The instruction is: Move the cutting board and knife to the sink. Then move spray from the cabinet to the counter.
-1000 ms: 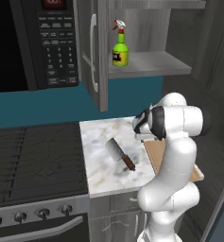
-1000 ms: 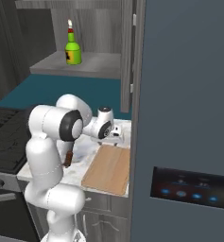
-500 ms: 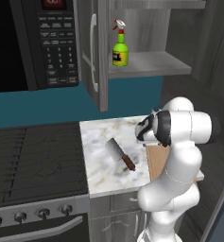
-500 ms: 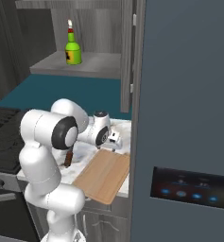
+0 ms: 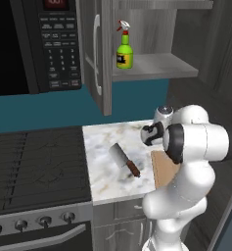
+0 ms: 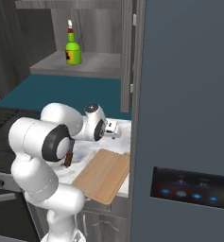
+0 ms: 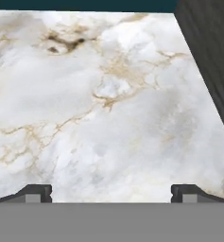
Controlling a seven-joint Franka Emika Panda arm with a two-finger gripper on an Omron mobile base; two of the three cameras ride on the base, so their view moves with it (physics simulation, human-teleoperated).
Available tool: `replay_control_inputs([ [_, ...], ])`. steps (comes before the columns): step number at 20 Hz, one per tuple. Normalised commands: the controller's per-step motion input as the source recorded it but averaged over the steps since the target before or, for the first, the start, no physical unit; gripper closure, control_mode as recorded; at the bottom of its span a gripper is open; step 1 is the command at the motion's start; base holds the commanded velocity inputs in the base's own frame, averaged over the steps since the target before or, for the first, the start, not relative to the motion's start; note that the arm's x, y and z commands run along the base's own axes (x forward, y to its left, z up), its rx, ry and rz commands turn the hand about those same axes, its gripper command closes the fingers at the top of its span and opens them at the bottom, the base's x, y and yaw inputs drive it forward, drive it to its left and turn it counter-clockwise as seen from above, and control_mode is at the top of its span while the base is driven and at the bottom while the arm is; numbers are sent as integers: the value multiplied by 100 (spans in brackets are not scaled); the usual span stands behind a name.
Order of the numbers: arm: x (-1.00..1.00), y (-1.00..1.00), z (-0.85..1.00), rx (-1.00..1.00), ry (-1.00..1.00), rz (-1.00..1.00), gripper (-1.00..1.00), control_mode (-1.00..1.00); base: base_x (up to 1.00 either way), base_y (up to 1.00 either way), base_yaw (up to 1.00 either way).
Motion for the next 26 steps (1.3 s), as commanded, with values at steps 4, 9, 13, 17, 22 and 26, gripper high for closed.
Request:
replay_control_inputs([
  [4,-84,0,18,-2,-5,-8,-100,-100,0,0,0],
  [9,-100,8,57,-1,0,-13,-100,-100,0,0,0],
  [13,-98,0,98,0,0,-13,-100,-100,0,0,0],
  [17,-86,0,79,3,1,-15,-100,-100,0,0,0],
  [22,-100,0,9,5,0,-22,-100,-100,0,0,0],
  [26,-98,0,13,4,0,-29,-100,-100,0,0,0],
])
